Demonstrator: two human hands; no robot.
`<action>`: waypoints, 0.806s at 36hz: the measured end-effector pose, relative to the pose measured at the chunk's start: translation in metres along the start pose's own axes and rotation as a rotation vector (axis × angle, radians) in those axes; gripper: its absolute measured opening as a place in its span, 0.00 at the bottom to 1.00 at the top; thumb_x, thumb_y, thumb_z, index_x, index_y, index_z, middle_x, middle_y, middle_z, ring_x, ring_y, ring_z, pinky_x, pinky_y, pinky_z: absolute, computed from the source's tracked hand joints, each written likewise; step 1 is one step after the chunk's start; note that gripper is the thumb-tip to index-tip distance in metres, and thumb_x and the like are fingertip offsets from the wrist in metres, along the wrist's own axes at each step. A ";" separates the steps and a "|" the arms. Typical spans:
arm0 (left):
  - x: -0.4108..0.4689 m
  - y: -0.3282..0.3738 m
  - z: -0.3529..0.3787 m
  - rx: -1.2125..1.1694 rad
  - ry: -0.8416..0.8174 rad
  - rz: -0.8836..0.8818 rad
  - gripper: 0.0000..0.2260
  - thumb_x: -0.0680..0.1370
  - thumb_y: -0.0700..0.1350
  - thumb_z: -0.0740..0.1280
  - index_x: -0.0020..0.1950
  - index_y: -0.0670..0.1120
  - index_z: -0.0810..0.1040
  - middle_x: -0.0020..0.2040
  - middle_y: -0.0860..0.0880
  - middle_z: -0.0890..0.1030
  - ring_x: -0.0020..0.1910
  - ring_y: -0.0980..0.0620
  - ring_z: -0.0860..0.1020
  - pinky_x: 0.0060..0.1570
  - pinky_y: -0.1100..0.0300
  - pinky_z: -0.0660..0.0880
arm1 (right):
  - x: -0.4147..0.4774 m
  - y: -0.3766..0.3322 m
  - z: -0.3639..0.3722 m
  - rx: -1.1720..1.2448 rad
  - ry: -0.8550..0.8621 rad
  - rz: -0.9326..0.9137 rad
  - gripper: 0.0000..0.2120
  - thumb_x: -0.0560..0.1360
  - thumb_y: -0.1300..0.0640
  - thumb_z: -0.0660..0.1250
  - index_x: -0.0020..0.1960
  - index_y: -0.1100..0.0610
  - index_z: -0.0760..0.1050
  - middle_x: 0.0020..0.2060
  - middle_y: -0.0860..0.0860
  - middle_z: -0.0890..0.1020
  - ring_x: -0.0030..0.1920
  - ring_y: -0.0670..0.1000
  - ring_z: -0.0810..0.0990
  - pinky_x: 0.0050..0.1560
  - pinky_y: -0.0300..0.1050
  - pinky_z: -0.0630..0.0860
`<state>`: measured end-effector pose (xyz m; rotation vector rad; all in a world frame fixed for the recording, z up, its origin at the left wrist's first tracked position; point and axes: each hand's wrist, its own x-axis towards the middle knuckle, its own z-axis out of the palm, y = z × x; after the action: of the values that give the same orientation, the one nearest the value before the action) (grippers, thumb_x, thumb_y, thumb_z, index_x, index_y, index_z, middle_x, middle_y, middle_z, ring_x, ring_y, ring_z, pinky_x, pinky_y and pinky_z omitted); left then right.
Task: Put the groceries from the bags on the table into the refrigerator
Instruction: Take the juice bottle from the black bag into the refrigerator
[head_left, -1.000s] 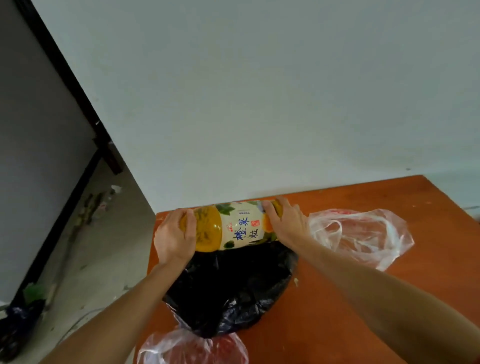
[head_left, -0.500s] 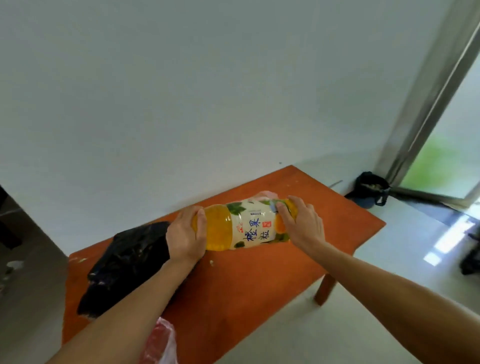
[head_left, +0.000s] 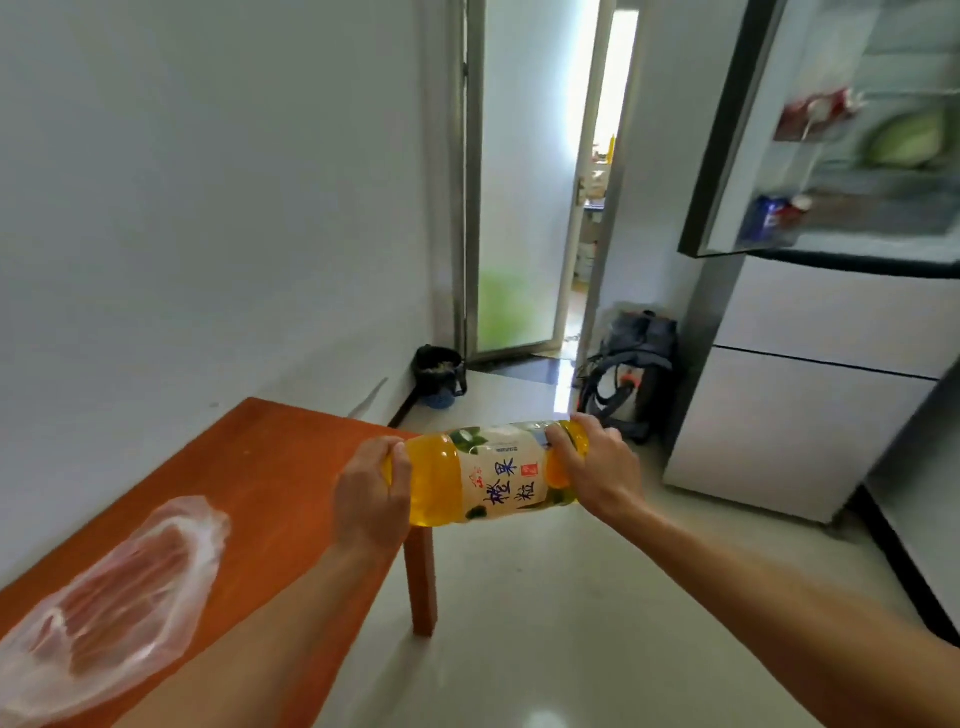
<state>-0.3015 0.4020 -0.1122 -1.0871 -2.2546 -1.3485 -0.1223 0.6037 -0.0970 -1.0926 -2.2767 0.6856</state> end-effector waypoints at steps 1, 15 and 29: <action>0.011 0.006 0.021 -0.028 -0.024 0.007 0.16 0.80 0.57 0.52 0.48 0.50 0.76 0.39 0.53 0.76 0.36 0.56 0.75 0.34 0.60 0.69 | 0.012 0.015 -0.006 -0.006 0.020 0.033 0.30 0.76 0.32 0.55 0.71 0.49 0.66 0.52 0.54 0.73 0.46 0.52 0.76 0.49 0.51 0.79; 0.125 0.146 0.272 -0.275 -0.324 0.194 0.21 0.78 0.57 0.53 0.51 0.45 0.80 0.45 0.46 0.81 0.39 0.50 0.76 0.39 0.58 0.73 | 0.109 0.184 -0.137 -0.136 0.363 0.379 0.30 0.75 0.29 0.53 0.63 0.50 0.72 0.46 0.52 0.79 0.42 0.49 0.79 0.40 0.45 0.80; 0.175 0.308 0.528 -0.446 -0.445 0.301 0.20 0.77 0.60 0.52 0.49 0.50 0.77 0.43 0.54 0.77 0.39 0.54 0.75 0.41 0.52 0.76 | 0.231 0.386 -0.273 -0.200 0.530 0.559 0.37 0.71 0.25 0.48 0.67 0.48 0.71 0.50 0.54 0.79 0.46 0.53 0.78 0.42 0.46 0.75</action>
<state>-0.1289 1.0136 -0.0902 -1.9591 -1.9754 -1.6425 0.1384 1.0608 -0.0875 -1.7914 -1.6142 0.3061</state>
